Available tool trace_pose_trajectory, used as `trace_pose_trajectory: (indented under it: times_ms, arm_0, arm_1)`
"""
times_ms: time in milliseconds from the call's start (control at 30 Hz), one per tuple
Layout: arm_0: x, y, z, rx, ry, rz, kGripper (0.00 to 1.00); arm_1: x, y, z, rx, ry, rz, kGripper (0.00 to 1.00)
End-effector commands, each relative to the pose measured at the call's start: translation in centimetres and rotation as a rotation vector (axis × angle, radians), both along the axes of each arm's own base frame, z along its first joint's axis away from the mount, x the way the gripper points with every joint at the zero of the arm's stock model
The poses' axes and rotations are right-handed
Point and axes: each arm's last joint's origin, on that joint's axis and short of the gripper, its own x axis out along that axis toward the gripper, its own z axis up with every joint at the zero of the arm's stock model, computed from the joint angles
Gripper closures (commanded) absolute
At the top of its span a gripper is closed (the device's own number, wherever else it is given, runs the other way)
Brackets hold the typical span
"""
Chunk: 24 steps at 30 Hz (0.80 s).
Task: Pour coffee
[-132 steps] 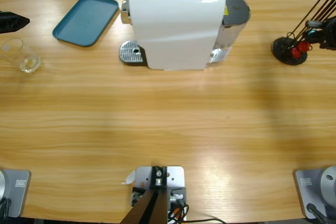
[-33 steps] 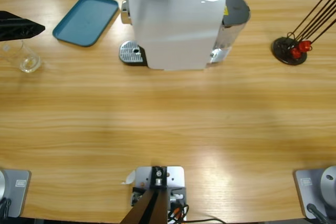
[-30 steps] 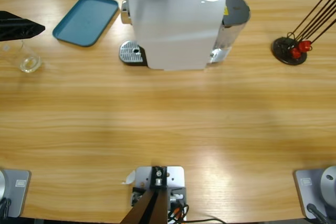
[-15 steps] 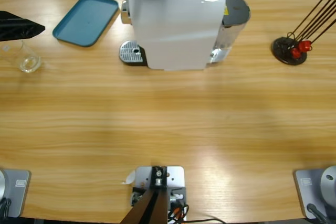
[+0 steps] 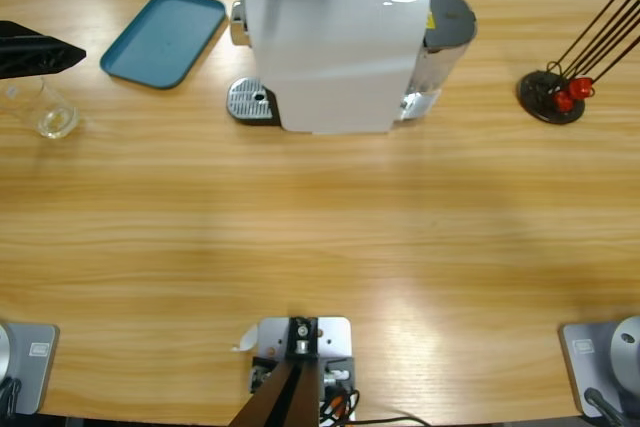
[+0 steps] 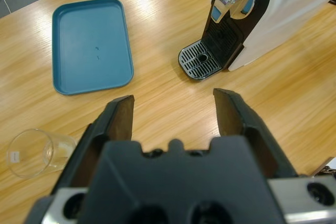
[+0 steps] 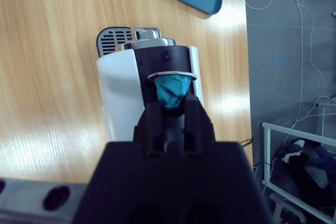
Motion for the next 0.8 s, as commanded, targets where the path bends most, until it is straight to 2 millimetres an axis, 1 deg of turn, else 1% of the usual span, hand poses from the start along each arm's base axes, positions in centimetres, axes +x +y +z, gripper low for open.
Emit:
trace_pose_trajectory:
  times_ms: [33, 67, 100, 133, 167, 200, 233, 267, 300, 400, 467, 567, 667, 733, 800]
  arm_0:
    - [-0.4, 0.1, -1.2, 0.024, 0.034, -0.022, 0.358]
    - [-0.5, 0.2, -1.2, 0.024, 0.033, -0.022, 0.358]
    - [-0.5, 0.2, -1.2, 0.024, 0.033, -0.022, 0.358]
    - [-0.5, 0.2, -1.2, 0.024, 0.033, -0.022, 0.358]
    - [-0.5, 0.2, -1.2, 0.024, 0.034, -0.022, 0.358]
    - [-0.5, 0.2, -1.2, 0.025, 0.034, -0.022, 0.357]
    - [-0.5, 0.2, -1.2, 0.024, 0.034, -0.022, 0.356]
    - [-0.5, 0.1, -1.2, 0.025, 0.034, -0.022, 0.358]
    - [-0.5, 0.1, -1.2, 0.025, 0.035, -0.022, 0.358]
    - [-0.5, 0.1, -1.2, 0.025, 0.035, -0.022, 0.357]
    - [-0.4, 0.1, -1.2, 0.026, 0.036, -0.022, 0.358]
    - [-0.3, 0.1, -1.3, 0.028, 0.038, -0.022, 0.357]
    - [-0.2, 0.0, -1.4, 0.029, 0.041, -0.024, 0.357]
    - [-0.2, -0.1, -1.4, 0.030, 0.041, -0.024, 0.354]
    - [-0.1, -0.1, -1.4, 0.030, 0.041, -0.026, 0.354]
  arm_1:
    - [0.5, -0.3, -2.5, -0.059, 0.061, 0.005, 0.999]
    - [0.5, -0.2, -2.5, -0.058, 0.060, 0.005, 0.986]
    - [0.5, -0.2, -2.5, -0.058, 0.060, 0.005, 0.818]
    - [0.5, -0.2, -2.5, -0.058, 0.059, 0.004, 0.615]
    - [0.5, -0.2, -2.5, -0.056, 0.060, 0.001, 0.507]
    - [0.5, -0.2, -2.4, -0.054, 0.060, 0.000, 0.348]
    - [0.5, -0.3, -2.4, -0.052, 0.060, -0.003, 0.225]
    - [0.5, -0.3, -2.4, -0.050, 0.061, -0.007, 0.168]
    - [0.5, -0.3, -2.4, -0.048, 0.065, -0.012, 0.091]
    - [0.5, -0.2, -2.5, -0.046, 0.069, -0.018, 0.058]
    - [0.5, -0.2, -2.4, -0.044, 0.069, -0.019, 0.055]
    - [0.3, -0.3, -1.7, -0.027, 0.056, -0.029, 0.054]
    - [-1.2, -0.3, 0.9, 0.013, 0.012, -0.030, 0.000]
    - [-2.6, -0.8, 2.8, 0.060, 0.009, -0.052, 0.000]
    - [-4.3, -1.4, 4.3, 0.093, 0.012, -0.055, 0.000]
